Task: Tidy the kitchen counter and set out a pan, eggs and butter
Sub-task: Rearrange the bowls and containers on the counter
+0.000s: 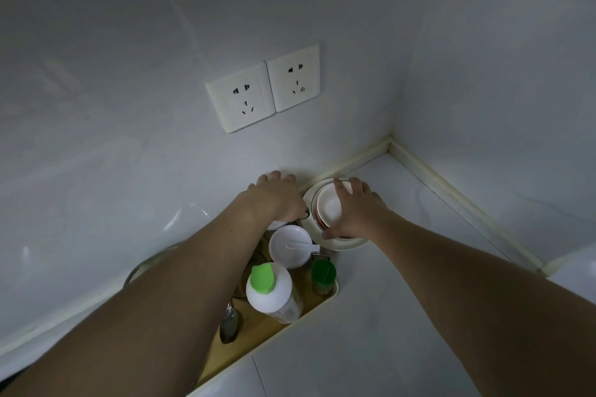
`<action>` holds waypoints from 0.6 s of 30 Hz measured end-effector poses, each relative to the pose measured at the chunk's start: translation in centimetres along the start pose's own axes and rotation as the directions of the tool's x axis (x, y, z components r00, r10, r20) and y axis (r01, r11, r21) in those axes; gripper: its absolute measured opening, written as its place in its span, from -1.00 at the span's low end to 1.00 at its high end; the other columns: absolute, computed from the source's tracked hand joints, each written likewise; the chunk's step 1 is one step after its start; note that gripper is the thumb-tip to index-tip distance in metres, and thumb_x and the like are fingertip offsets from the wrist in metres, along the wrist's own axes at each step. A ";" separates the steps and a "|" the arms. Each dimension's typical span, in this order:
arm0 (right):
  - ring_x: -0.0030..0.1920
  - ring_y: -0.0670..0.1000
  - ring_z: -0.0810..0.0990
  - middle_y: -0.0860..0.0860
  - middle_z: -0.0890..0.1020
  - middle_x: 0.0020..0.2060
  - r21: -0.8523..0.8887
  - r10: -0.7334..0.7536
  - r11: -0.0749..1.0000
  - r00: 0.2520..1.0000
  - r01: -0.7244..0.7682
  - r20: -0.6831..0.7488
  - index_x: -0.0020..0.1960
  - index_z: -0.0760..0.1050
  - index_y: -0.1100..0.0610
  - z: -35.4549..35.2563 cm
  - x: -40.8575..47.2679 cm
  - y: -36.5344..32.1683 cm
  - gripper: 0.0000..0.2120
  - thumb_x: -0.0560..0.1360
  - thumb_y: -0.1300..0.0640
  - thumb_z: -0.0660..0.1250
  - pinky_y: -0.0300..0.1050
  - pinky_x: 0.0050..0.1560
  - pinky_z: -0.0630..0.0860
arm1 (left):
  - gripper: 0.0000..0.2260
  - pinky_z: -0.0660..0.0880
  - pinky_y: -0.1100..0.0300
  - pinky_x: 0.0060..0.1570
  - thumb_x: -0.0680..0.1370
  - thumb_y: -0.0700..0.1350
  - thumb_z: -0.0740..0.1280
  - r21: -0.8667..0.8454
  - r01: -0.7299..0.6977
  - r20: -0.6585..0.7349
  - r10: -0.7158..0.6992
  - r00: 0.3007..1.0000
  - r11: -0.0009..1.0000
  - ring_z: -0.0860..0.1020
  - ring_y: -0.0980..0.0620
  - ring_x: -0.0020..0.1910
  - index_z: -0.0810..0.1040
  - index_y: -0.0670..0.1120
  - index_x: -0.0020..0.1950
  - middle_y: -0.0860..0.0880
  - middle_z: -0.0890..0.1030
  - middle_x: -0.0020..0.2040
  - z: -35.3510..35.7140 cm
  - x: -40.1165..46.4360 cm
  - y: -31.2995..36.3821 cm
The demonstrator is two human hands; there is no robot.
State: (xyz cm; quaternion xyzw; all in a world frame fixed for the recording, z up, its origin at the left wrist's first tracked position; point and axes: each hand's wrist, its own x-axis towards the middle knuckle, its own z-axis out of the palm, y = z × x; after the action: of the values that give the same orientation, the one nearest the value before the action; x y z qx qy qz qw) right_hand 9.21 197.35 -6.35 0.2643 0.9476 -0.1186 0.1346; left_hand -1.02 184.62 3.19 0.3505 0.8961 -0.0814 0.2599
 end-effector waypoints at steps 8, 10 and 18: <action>0.53 0.22 -0.23 0.15 -0.26 0.53 0.027 0.020 0.999 0.995 -0.022 0.096 0.56 -0.32 0.03 0.0 0.0 -0.1 0.26 0.23 -0.45 0.40 0.19 0.49 -0.14 | -0.38 -0.01 -0.12 0.47 0.61 -0.03 0.18 -0.107 0.058 0.000 -0.058 0.998 0.993 -0.13 -0.14 0.56 -0.03 -0.05 0.60 -0.07 -0.14 0.59 -1.3 0.0 -1.7; 0.53 0.22 -0.23 0.15 -0.27 0.53 0.031 0.013 0.999 0.996 -0.015 0.083 0.55 -0.33 0.03 -0.5 -0.5 -0.1 0.25 0.24 -0.44 0.39 0.19 0.50 -0.15 | -0.41 0.05 -0.11 0.46 0.61 -0.07 0.19 -0.147 0.049 -0.032 -0.055 0.998 0.988 -0.06 -0.16 0.55 0.02 -0.06 0.59 -0.07 -0.08 0.59 -1.2 -0.4 -1.8; 0.55 0.13 -0.07 0.14 -0.07 0.55 0.132 -0.074 0.986 0.980 0.099 -0.182 0.56 -0.17 0.12 -3.8 -4.8 -1.2 0.12 0.33 -0.34 0.40 0.10 0.51 -0.01 | -0.57 0.25 0.13 0.37 0.64 -0.10 0.15 -0.354 -0.103 -0.363 -0.035 0.931 0.929 0.30 -0.11 0.44 0.27 -0.13 0.50 -0.13 0.28 0.49 0.3 -6.7 -3.3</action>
State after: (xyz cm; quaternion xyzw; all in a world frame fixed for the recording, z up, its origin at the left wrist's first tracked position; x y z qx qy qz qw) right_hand 11.81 195.24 -1.10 0.2409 0.9557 -0.1671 0.0258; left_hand 1.04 178.10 6.28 0.3205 0.9214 0.1585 0.1521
